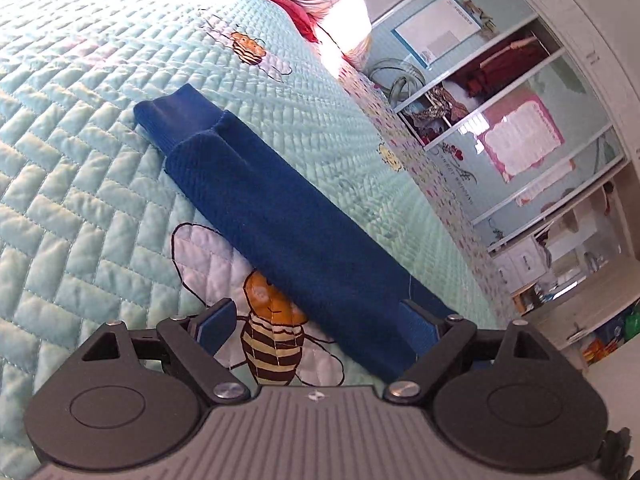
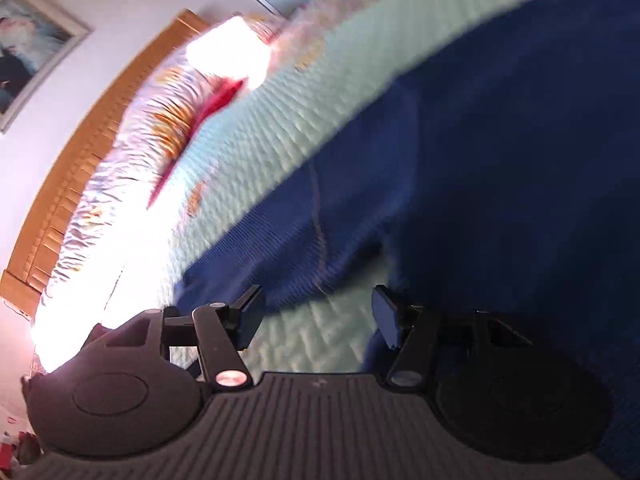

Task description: Fold clothes

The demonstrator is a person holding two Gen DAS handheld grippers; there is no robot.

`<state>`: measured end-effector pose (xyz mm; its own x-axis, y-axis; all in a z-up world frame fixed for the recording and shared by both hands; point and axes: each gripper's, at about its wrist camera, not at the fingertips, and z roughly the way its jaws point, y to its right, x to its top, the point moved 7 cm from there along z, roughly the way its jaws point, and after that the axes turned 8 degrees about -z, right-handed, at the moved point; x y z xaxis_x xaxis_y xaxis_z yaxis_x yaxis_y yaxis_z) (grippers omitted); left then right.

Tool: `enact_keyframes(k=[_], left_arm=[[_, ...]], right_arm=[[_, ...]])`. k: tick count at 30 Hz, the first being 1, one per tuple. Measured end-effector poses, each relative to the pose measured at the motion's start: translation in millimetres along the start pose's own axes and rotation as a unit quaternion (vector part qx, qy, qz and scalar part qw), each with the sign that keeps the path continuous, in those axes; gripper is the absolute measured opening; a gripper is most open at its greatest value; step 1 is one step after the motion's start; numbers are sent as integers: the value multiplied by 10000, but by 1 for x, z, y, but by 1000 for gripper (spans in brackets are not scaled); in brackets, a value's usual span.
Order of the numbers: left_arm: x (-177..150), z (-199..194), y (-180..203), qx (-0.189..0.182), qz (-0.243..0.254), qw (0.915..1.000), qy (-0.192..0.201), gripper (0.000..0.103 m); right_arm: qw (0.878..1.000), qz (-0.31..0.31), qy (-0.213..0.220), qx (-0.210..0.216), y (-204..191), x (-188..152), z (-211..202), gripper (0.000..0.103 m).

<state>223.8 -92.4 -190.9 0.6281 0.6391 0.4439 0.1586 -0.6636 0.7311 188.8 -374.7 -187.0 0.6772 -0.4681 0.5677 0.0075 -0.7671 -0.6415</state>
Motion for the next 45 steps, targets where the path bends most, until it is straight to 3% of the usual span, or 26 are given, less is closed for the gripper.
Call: enact_keyframes(k=[3, 7, 9, 11, 12, 16, 19, 21, 27, 30, 32, 34, 35, 40, 45], left_arm=[[-2, 4, 2, 126, 193, 9997, 9, 90], [-4, 10, 3, 271, 387, 9989, 19, 90], [-6, 12, 5, 364, 516, 9980, 41, 90], [-8, 13, 11, 425, 686, 9967, 76, 90], [-8, 12, 14, 452, 776, 9959, 92, 90], [-22, 6, 42, 23, 1195, 9928, 51, 90], [-44, 8, 65, -315, 1481, 9880, -301, 90], [-66, 6, 82, -648, 1672, 9816, -653, 90], [-131, -8, 125, -1327, 2473, 9494, -1407, 90], [-155, -8, 133, -1555, 2620, 9363, -1750, 90], [-170, -1, 132, -1494, 2881, 9277, -1845, 91], [-179, 19, 120, -1376, 2736, 9264, -2190, 94], [-183, 29, 112, -1313, 2616, 9259, -2389, 97], [-188, 36, 110, -1374, 2892, 9160, -2419, 96], [-205, 33, 115, -1294, 3620, 8962, -2213, 97]], right_arm=[[9995, 305, -99, 84, 8, -3, -1, 55], [9994, -295, 85, 146, -27, -13, -45, 63], [9997, -202, 98, 19, -20, -31, -58, 81], [9998, 15, -52, -191, -2, -51, -60, 80], [9999, -98, 79, -98, 1, -53, -62, 79], [9995, 55, 211, 230, 1, -50, -71, 79], [9988, 108, 423, 201, 3, -47, -96, 79], [9984, 142, 545, 77, 8, -46, -114, 79], [9970, 366, 589, -336, 32, -64, -161, 79], [9954, 479, 665, -498, 45, -77, -167, 79], [9944, 629, 710, -464, 56, -86, -163, 79], [9935, 605, 821, -503, 65, -94, -158, 70], [9930, 530, 837, -643, 66, -95, -159, 58], [9954, 397, 585, -642, 61, -95, -165, 57], [9964, 14, 471, -711, 36, -117, -184, 57]])
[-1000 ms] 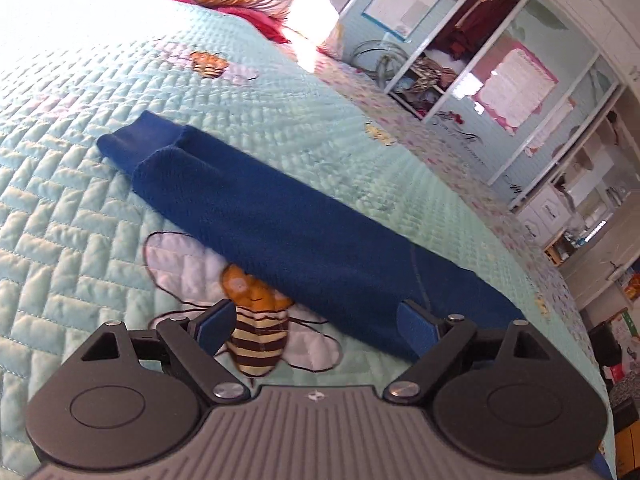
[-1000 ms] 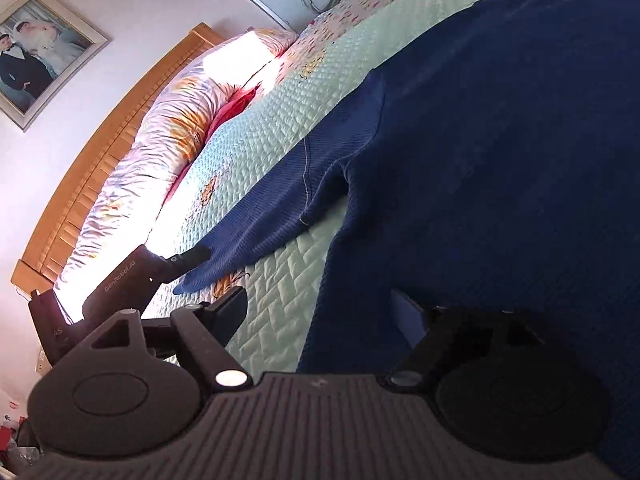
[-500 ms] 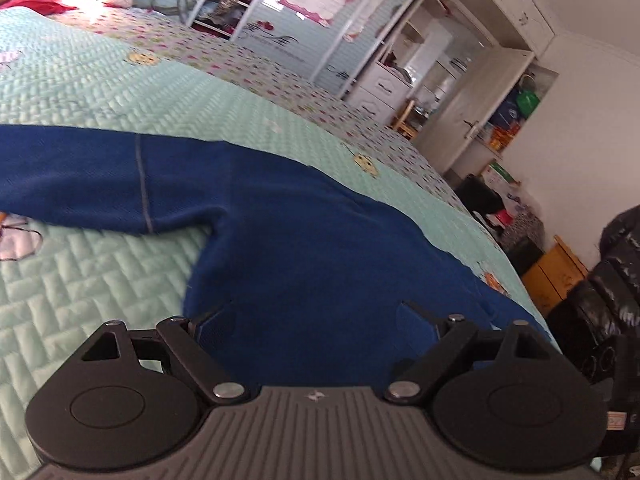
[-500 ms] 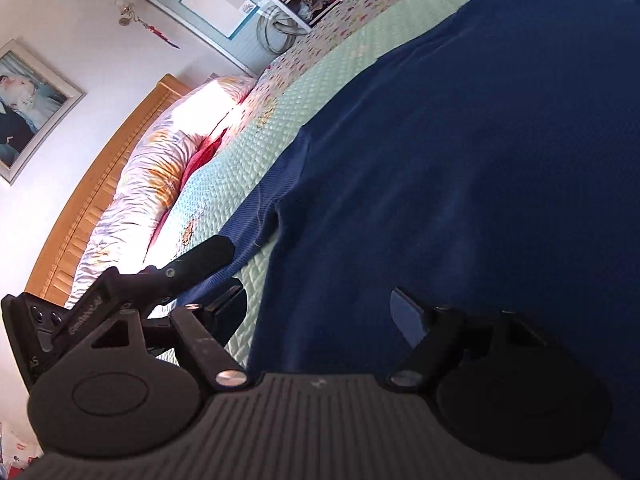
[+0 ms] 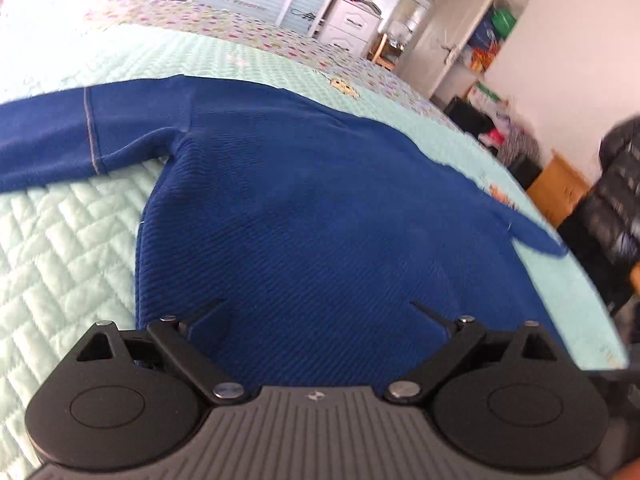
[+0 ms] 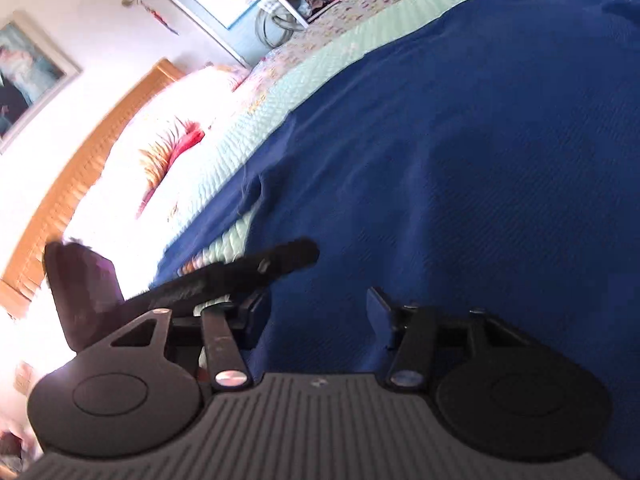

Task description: Fold clothes

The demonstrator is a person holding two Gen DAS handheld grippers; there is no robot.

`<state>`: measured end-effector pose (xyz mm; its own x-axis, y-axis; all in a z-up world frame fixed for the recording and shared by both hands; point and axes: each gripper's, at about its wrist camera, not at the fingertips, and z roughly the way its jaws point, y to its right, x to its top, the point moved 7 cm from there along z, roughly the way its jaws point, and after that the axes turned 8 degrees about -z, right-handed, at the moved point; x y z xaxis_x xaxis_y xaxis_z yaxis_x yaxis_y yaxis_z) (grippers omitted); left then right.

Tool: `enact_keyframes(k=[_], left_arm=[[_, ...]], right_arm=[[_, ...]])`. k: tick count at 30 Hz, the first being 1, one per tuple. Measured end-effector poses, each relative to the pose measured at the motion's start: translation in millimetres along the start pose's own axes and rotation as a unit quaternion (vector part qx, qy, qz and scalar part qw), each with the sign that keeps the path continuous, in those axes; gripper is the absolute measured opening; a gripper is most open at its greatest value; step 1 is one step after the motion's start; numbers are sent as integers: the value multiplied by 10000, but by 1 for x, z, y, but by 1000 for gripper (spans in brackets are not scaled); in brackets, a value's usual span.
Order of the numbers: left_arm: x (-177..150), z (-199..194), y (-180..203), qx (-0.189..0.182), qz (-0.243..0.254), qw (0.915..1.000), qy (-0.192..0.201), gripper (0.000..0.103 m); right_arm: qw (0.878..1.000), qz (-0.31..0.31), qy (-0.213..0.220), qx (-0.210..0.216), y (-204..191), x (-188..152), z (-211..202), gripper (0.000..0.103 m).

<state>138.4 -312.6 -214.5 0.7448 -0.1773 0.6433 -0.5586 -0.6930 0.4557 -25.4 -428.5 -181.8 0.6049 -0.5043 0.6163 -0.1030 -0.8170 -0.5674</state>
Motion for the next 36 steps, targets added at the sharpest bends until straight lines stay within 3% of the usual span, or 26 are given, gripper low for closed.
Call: enact_keyframes(k=[6, 9, 13, 15, 19, 21, 23, 24, 25, 26, 27, 29, 31, 33, 35, 36], left_arm=[[-4, 5, -2, -22, 168, 9998, 64, 98], [-7, 7, -1, -44, 257, 9996, 104, 98], [-9, 7, 3, 27, 441, 9989, 170, 98], [-11, 5, 7, 183, 570, 9979, 228, 98], [-14, -6, 19, 829, 792, 9928, 356, 93], [-19, -16, 25, 736, 712, 9942, 320, 93], [-30, -24, 28, 686, 721, 9949, 182, 94], [-35, -24, 26, 829, 808, 9932, 117, 94], [-42, -22, 21, 1053, 989, 9895, 98, 93], [-47, -22, 18, 1124, 1188, 9864, 166, 94], [-50, -24, 17, 1161, 1338, 9840, 205, 94], [-49, -26, 16, 1273, 1393, 9819, 142, 95], [-43, -31, 13, 1294, 1142, 9850, 66, 94], [-33, -37, 10, 1260, 742, 9892, 5, 87], [-17, -43, 14, 917, 236, 9955, 63, 87], [-7, -44, 18, 668, 75, 9977, 101, 87]], right_arm=[[9976, -531, -434, -65, -12, -29, -10, 57], [9988, -455, -205, 2, -12, -29, -35, 59], [9999, 36, -85, -112, 20, -42, -65, 58], [9991, 419, 83, -8, 34, -44, -81, 59], [9952, 539, 706, -400, 63, -25, -121, 61], [9920, 567, 978, -559, 80, -13, -137, 61], [9907, 785, 1016, -446, 105, -9, -139, 61], [9896, 1011, 892, -510, 127, -13, -137, 60], [9876, 1240, 787, -557, 148, -17, -136, 52], [9835, 1523, 871, -446, 165, -23, -137, 14], [9758, 1918, 986, -361, 179, -30, -143, 0], [9654, 2340, 1132, -225, 197, -39, -152, 0], [9730, 2035, 1043, -322, 191, -34, -155, 0], [9747, 1927, 1083, -328, 187, -22, -158, 14], [9771, 1774, 1176, -27, 174, -5, -149, 25], [9815, 1585, 1076, 53, 166, 4, -139, 26]])
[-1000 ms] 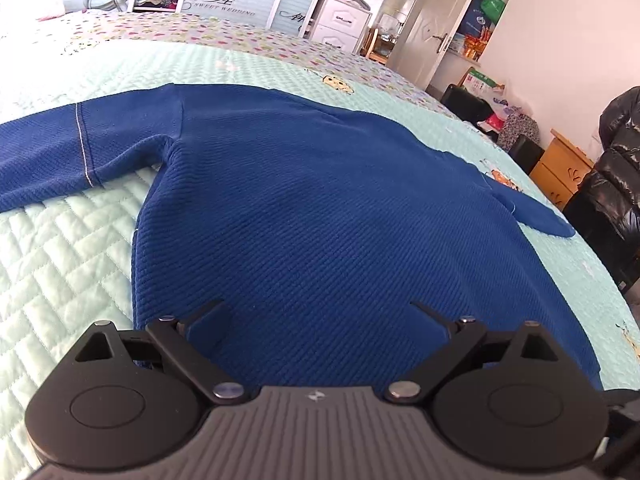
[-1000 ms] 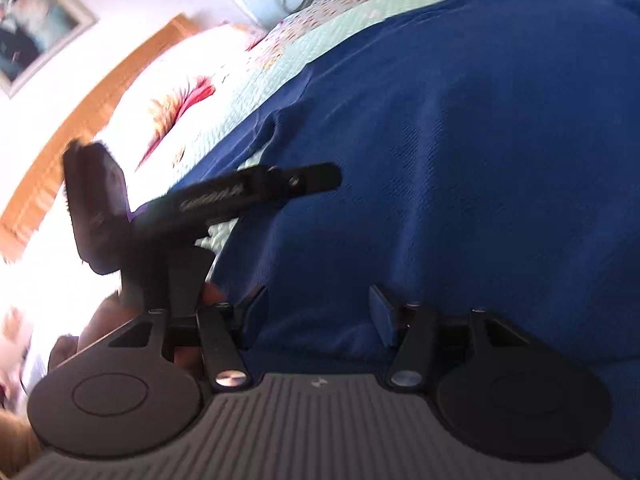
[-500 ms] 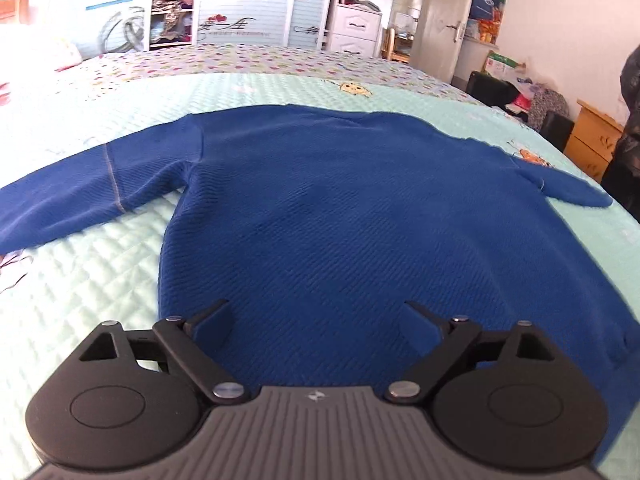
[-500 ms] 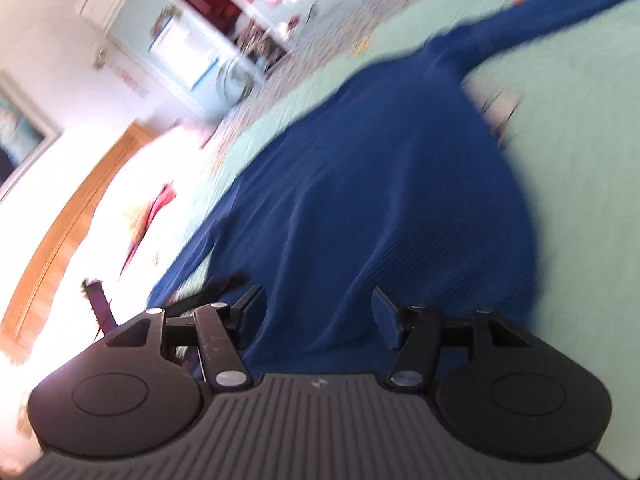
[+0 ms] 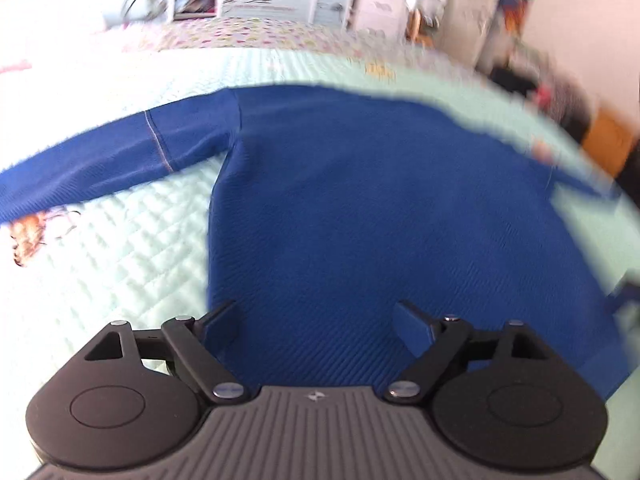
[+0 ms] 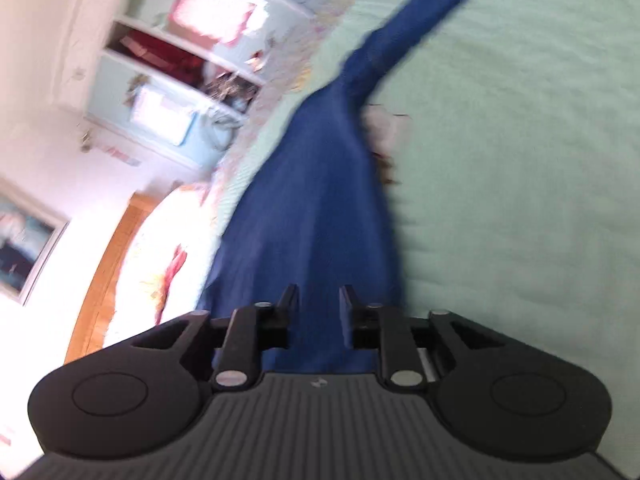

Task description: Fold clothes

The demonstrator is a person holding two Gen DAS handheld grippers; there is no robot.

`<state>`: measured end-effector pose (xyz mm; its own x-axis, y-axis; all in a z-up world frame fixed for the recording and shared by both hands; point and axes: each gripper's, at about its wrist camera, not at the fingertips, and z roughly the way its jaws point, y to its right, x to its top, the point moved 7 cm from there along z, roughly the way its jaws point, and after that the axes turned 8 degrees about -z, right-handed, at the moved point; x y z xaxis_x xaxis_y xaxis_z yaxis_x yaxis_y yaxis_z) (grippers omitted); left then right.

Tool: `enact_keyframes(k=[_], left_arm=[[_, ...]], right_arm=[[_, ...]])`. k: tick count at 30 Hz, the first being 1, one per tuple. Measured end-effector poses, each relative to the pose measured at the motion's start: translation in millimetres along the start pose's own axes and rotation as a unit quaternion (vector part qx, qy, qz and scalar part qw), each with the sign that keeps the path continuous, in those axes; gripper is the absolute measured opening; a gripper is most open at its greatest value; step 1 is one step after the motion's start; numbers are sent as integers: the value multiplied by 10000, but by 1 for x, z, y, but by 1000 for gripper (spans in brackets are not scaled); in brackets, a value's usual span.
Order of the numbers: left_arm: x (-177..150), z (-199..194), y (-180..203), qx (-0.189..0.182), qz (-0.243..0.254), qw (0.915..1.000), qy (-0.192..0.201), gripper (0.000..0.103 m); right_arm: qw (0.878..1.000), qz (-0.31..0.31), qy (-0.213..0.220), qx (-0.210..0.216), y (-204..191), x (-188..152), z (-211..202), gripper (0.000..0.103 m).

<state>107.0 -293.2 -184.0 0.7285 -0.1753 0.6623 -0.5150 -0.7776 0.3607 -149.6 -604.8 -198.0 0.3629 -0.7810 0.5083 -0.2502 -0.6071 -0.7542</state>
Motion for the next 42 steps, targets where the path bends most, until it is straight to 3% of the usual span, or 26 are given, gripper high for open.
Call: enact_keyframes(k=[2, 4, 5, 6, 8, 11, 13, 14, 15, 19, 20, 21, 23, 25, 26, 29, 31, 32, 34, 35, 36, 38, 40, 42], left_arm=[[12, 10, 9, -353, -107, 9992, -144, 88], [13, 32, 7, -209, 104, 9991, -343, 88], [11, 44, -2, 113, 197, 9987, -459, 87], [10, 48, -10, 288, 260, 9982, -467, 77], [9, 44, -15, 376, 396, 9976, -423, 78], [7, 39, -3, 791, 938, 9907, -589, 78], [17, 38, 4, 692, 741, 9931, -589, 78], [25, 40, 6, 528, 596, 9954, -535, 78], [34, 43, 6, 390, 492, 9970, -458, 78], [61, 82, 11, 283, 587, 9972, -360, 80], [62, 94, 4, 416, 534, 9967, -447, 80], [64, 100, -5, 563, 499, 9963, -425, 80], [69, 96, -14, 766, 451, 9954, -349, 80], [72, 85, -17, 1180, 483, 9910, -416, 80], [74, 80, -17, 1204, 423, 9909, -424, 80], [83, 78, -10, 800, 167, 9960, -352, 80], [89, 85, -6, 738, 102, 9970, -207, 81], [88, 93, -9, 885, 102, 9958, -226, 83], [79, 97, -5, 1099, 211, 9935, -196, 87], [77, 96, -2, 1222, 299, 9919, -190, 90], [76, 94, 1, 1366, 396, 9896, -200, 90], [76, 89, 7, 1654, 591, 9842, -219, 90], [76, 84, 22, 1635, 545, 9848, -211, 88], [80, 85, 56, 984, 542, 9936, -143, 88]], right_arm=[[9983, -442, -361, 117, -18, 5, 25, 26], [9947, -595, -779, 323, -23, 3, 46, 30], [9930, -668, -958, 167, -18, 0, 52, 30], [9914, -720, -1094, -37, -5, -3, 57, 0], [9937, -419, -1036, 64, 12, -1, 48, 0], [9943, -349, -1004, -86, 11, 5, 35, 0], [9955, -278, -907, 52, 1, 12, 32, 12], [9958, -336, -843, 148, -4, 17, 28, 26], [9961, -368, -775, 226, -9, 25, 35, 32], [9964, -453, -597, 405, -13, 56, 69, 34], [9964, -461, -583, 405, -10, 62, 79, 36], [9965, -430, -666, 254, 1, 65, 88, 33], [9956, -432, -812, -167, 30, 71, 97, 0], [9958, -348, -817, -209, 34, 76, 87, 0], [9955, -464, -794, -239, 30, 80, 83, 3], [9965, -552, -623, -32, 16, 96, 85, 37], [9970, -567, -508, 141, 9, 108, 99, 38], [9970, -580, -461, 209, 7, 114, 105, 39], [9959, -703, -563, -29, 23, 114, 116, 41], [9951, -764, -614, -148, 31, 115, 121, 27], [9941, -821, -655, -261, 38, 115, 125, 0], [9942, -859, -539, -356, 48, 116, 112, 0], [9978, -593, -211, -203, 55, 121, 88, 6], [9991, -335, 233, -66, 62, 133, 65, 43]])
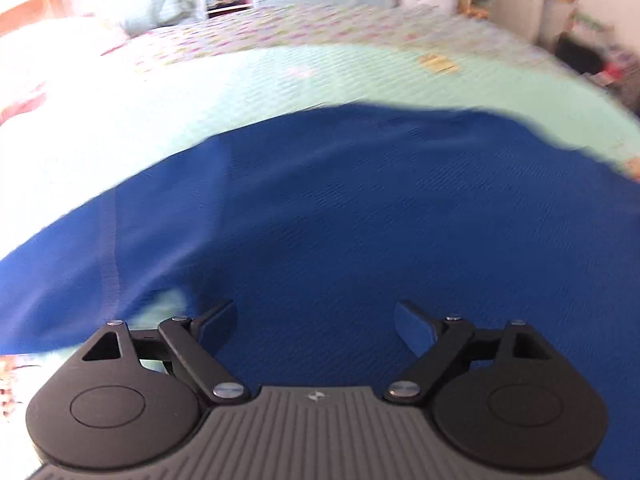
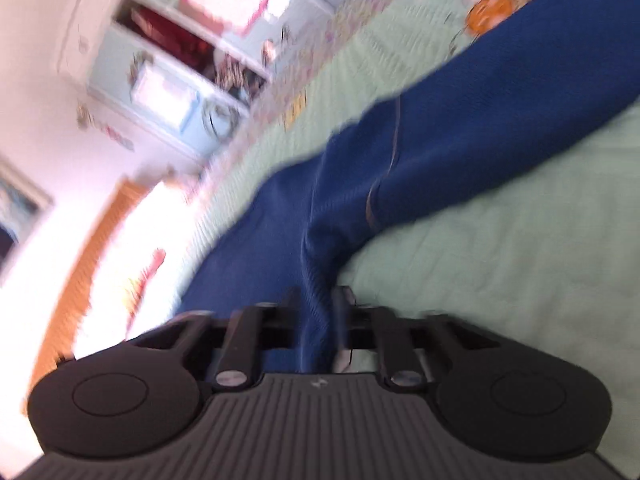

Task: Fold clothes
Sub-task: 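Grasp the navy sleeve cuff with the right gripper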

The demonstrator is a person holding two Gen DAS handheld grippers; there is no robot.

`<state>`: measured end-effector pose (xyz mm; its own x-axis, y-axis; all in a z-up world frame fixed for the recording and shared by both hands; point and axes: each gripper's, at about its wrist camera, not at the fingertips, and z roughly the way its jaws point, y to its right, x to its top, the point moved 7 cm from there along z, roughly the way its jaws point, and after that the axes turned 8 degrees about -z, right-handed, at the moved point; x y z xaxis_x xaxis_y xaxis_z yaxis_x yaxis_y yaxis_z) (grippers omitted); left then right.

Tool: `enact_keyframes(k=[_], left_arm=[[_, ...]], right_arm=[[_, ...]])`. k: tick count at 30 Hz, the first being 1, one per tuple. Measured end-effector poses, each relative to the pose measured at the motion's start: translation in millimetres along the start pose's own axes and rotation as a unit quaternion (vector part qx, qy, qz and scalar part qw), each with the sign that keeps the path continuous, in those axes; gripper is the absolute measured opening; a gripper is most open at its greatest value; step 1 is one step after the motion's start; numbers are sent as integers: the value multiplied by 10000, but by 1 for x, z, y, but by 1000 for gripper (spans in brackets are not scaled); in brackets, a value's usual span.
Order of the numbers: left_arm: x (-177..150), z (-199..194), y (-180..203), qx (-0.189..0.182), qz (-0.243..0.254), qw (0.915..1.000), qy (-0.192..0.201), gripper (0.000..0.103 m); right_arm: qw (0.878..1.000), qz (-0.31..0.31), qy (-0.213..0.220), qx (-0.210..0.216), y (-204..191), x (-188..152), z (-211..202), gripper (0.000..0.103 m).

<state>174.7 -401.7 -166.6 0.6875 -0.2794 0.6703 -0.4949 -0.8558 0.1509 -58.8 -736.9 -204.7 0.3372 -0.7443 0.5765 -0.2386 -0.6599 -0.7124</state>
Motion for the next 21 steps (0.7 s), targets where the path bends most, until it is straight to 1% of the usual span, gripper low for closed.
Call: enact_keyframes(k=[2, 4, 7, 10, 11, 12, 13, 15, 16, 17, 18, 19, 20, 21], left_arm=[[7, -4, 48, -546, 191, 9983, 76, 88], [13, -5, 97, -994, 426, 9941, 126, 88], [14, 4, 159, -1361, 758, 9877, 124, 88], [13, 13, 207, -1713, 847, 9816, -8, 88], [12, 16, 221, -1838, 872, 9791, -48, 88], [11, 22, 235, -1984, 986, 9751, -74, 88], [9, 30, 248, -2142, 1152, 9699, -93, 88], [5, 45, 271, -2394, 1506, 9591, -98, 88], [1, 51, 279, -2452, 1708, 9543, -64, 89], [-5, 61, 285, -2483, 1852, 9507, -128, 89], [-11, 82, 290, -2515, 1866, 9489, -383, 89], [-17, 95, 292, -2556, 1858, 9475, -490, 92], [-22, 96, 293, -2658, 1937, 9435, -405, 101], [-26, 94, 296, -2663, 2098, 9402, -333, 103]], right_arm=[[9992, 69, 386, -34, 8, 19, -16, 44], [9988, 84, 486, 32, 12, 36, -15, 44], [9988, -71, 323, 351, 8, 49, 0, 44], [9992, 167, -229, 270, 33, 48, 29, 43], [9996, 79, -273, 53, 40, 48, 30, 12], [9994, -9, -316, -164, 47, 48, 30, 0], [9987, -95, -350, -364, 53, 48, 30, 0], [9985, -227, -259, -422, 53, 54, 24, 2], [9992, -185, -179, -296, 50, 58, 22, 6], [9997, -140, -96, -148, 46, 62, 19, 24], [9997, -60, -5, 234, 40, 66, 19, 39], [9984, -21, -19, 571, 34, 69, 21, 43], [9979, -68, -184, 620, 35, 69, 28, 44], [9991, -184, -283, 246, 45, 70, 34, 36]])
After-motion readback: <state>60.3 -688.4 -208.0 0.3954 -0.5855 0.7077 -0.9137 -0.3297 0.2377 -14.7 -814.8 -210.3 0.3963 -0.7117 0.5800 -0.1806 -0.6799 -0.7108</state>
